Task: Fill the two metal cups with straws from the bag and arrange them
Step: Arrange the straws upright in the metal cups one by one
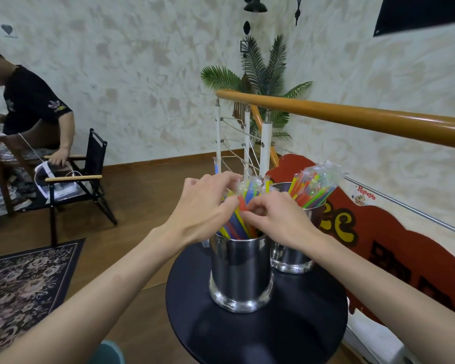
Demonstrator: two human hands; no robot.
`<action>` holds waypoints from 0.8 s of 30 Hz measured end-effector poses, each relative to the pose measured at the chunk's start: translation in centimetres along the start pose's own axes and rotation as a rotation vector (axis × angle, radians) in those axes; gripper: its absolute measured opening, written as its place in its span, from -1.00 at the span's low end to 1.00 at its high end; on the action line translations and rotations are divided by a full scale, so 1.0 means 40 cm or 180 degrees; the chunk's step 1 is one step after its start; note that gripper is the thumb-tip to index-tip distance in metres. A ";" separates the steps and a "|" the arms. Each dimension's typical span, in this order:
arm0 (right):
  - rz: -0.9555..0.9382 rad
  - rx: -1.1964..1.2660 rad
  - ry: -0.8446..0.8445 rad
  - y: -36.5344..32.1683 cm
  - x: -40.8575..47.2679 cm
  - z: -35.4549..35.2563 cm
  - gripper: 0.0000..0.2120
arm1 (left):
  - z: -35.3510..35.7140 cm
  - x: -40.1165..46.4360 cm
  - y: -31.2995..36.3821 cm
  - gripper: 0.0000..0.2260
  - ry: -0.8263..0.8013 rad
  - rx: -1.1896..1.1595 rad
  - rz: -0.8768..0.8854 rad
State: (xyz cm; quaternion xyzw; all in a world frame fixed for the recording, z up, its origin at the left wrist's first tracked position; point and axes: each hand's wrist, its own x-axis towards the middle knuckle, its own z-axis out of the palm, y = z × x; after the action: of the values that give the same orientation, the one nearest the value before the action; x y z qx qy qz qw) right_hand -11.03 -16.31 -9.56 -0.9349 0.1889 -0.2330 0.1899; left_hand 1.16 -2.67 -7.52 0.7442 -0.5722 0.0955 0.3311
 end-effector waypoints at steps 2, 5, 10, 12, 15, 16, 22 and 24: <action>0.0013 -0.0115 -0.0068 0.001 -0.001 0.002 -0.75 | 0.002 -0.005 0.002 -0.41 0.0058 0.0044 0.0027; 0.0059 -0.0186 -0.0126 0.003 0.001 0.003 -0.70 | 0.012 0.001 0.006 -0.52 0.0203 0.0304 0.0002; -0.0153 0.0152 -0.0348 0.006 -0.008 -0.009 -0.86 | 0.024 0.004 -0.015 -0.87 0.0363 0.0656 0.0072; -0.0189 0.0283 -0.0328 0.017 -0.021 -0.020 -0.76 | 0.018 0.000 -0.019 -0.90 0.0375 0.0671 0.0063; -0.0237 0.0569 0.0096 0.029 -0.051 -0.031 -0.84 | 0.015 -0.004 -0.017 -0.90 0.0329 0.0660 0.0025; -0.0174 0.0648 0.0310 0.036 -0.059 -0.033 -0.87 | 0.017 -0.005 -0.017 -0.91 0.0309 0.0652 0.0002; 0.0541 0.0340 0.0680 0.062 -0.070 -0.049 -0.68 | 0.025 -0.004 -0.018 -0.86 0.0093 0.0779 -0.0056; 0.0734 0.0255 0.0494 0.062 -0.066 -0.042 -0.62 | 0.032 -0.006 -0.020 -0.86 0.0054 0.0873 -0.0046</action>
State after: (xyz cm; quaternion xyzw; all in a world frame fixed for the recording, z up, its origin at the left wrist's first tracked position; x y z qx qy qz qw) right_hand -14.70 -17.70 -10.23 -0.8778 0.2997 -0.2885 0.2373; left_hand 1.49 -3.14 -8.92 0.7857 -0.5457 0.1767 0.2317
